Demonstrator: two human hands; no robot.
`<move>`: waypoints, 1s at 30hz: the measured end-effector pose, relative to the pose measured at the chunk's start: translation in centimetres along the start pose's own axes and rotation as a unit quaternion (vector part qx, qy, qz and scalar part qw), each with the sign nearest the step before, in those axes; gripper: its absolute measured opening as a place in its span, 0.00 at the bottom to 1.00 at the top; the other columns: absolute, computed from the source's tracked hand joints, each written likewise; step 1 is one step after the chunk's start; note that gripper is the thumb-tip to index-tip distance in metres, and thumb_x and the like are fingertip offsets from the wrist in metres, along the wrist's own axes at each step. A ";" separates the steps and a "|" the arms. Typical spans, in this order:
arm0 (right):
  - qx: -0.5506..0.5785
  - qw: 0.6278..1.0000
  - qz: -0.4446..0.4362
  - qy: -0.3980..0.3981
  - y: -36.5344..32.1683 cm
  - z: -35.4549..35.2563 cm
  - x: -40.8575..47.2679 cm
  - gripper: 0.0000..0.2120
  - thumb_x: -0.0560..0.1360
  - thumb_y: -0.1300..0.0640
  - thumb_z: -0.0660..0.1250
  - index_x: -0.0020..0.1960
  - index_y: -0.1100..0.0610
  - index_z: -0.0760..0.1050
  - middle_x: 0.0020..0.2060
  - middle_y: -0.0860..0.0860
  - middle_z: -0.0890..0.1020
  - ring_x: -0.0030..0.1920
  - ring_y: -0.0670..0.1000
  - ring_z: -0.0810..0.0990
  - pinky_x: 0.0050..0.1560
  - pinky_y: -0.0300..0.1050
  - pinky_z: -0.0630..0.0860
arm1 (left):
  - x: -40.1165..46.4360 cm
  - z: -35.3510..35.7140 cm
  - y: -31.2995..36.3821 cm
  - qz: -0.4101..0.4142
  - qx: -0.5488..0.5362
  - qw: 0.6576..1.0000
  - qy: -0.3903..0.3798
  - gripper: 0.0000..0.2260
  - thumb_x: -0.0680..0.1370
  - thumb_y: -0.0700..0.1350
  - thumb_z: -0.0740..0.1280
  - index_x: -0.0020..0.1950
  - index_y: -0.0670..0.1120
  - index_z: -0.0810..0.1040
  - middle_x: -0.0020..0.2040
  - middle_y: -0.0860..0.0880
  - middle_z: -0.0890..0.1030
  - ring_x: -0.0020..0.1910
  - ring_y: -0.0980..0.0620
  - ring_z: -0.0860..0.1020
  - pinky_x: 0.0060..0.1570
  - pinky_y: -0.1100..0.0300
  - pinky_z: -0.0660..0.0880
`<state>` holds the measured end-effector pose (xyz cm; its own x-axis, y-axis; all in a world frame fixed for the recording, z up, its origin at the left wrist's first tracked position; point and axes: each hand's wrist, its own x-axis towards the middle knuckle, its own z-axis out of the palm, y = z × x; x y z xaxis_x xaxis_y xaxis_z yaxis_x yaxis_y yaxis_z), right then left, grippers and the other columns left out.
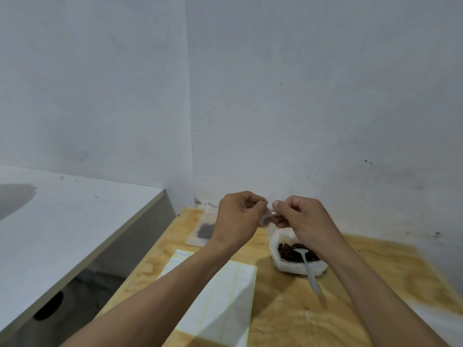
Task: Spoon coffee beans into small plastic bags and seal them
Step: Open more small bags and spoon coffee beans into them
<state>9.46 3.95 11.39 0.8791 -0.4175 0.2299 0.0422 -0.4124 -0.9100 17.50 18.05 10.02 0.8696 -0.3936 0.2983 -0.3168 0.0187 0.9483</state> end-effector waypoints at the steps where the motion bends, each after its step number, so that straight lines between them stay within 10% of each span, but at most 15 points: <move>1: -0.008 1.000 0.008 0.004 0.1 0.0 0.0 0.14 0.80 0.57 0.68 0.39 0.64 0.81 0.36 0.52 0.88 0.40 0.50 0.88 0.46 0.43 0.83 | 0.0 0.2 0.0 -0.007 -0.002 1.000 0.012 0.06 0.75 0.39 0.68 0.42 0.43 0.84 0.35 0.44 0.86 0.38 0.41 0.86 0.46 0.38 0.83; 6: 0.037 0.998 0.052 0.006 0.2 0.4 -0.3 0.14 0.78 0.60 0.66 0.34 0.60 0.72 0.36 0.56 0.88 0.40 0.54 0.89 0.42 0.44 0.84 | -0.3 1.2 -0.2 -0.019 -0.001 0.996 0.086 0.06 0.76 0.40 0.68 0.41 0.42 0.83 0.36 0.45 0.86 0.37 0.47 0.86 0.45 0.45 0.84; 9: 0.073 0.991 0.113 0.026 0.3 -0.1 0.3 0.08 0.75 0.58 0.68 0.43 0.64 0.76 0.38 0.57 0.89 0.39 0.56 0.89 0.48 0.52 0.85 | -1.3 1.7 -0.4 0.107 0.106 0.987 0.060 0.04 0.77 0.41 0.70 0.45 0.45 0.85 0.37 0.53 0.86 0.38 0.58 0.84 0.43 0.59 0.82; 14: 0.119 0.986 0.118 -0.006 0.2 -1.0 0.7 0.02 0.75 0.66 0.70 0.47 0.63 0.81 0.40 0.59 0.88 0.40 0.54 0.89 0.39 0.43 0.85 | -1.4 1.1 -0.8 0.226 0.187 0.956 0.014 0.10 0.78 0.51 0.71 0.51 0.46 0.86 0.45 0.54 0.86 0.45 0.58 0.83 0.48 0.54 0.81; 18: 0.066 0.993 0.090 -0.042 0.8 -1.2 0.9 0.16 0.75 0.70 0.63 0.47 0.55 0.86 0.39 0.55 0.89 0.38 0.52 0.88 0.35 0.41 0.81 | 0.3 -0.8 -1.1 0.196 0.264 0.929 -0.169 0.42 0.69 0.66 0.76 0.78 0.53 0.65 0.77 0.57 0.65 0.77 0.59 0.62 0.75 0.61 0.60; 21: 0.050 0.988 0.093 -0.112 0.7 -1.1 1.2 0.19 0.76 0.68 0.61 0.51 0.52 0.87 0.43 0.55 0.89 0.43 0.54 0.89 0.38 0.44 0.82 | 1.5 -1.5 -1.5 0.216 0.394 0.856 -0.256 0.57 0.65 0.66 0.79 0.83 0.47 0.51 0.79 0.51 0.58 0.80 0.53 0.52 0.80 0.53 0.43; 25: -0.025 0.992 0.093 -0.081 0.8 -1.2 1.6 0.18 0.75 0.69 0.62 0.43 0.53 0.87 0.39 0.54 0.89 0.42 0.55 0.88 0.41 0.48 0.84 | 2.1 -1.7 -1.9 0.249 0.402 0.853 -0.221 0.44 0.67 0.58 0.80 0.76 0.45 0.64 0.62 0.50 0.72 0.60 0.51 0.71 0.66 0.56 0.67; 30: -0.141 0.988 0.057 0.024 1.3 -1.2 1.7 0.09 0.75 0.63 0.70 0.52 0.53 0.82 0.45 0.48 0.85 0.43 0.43 0.82 0.40 0.37 0.77 | 2.2 -1.6 -2.2 0.253 0.444 0.838 -0.193 0.41 0.69 0.59 0.77 0.76 0.46 0.64 0.65 0.50 0.73 0.60 0.50 0.72 0.60 0.60 0.66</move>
<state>10.47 1.76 11.04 0.8463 -0.5097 0.1546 -0.1955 -0.5673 -0.8000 20.66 18.63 8.78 0.4065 -0.8124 0.4181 -0.9135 -0.3515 0.2050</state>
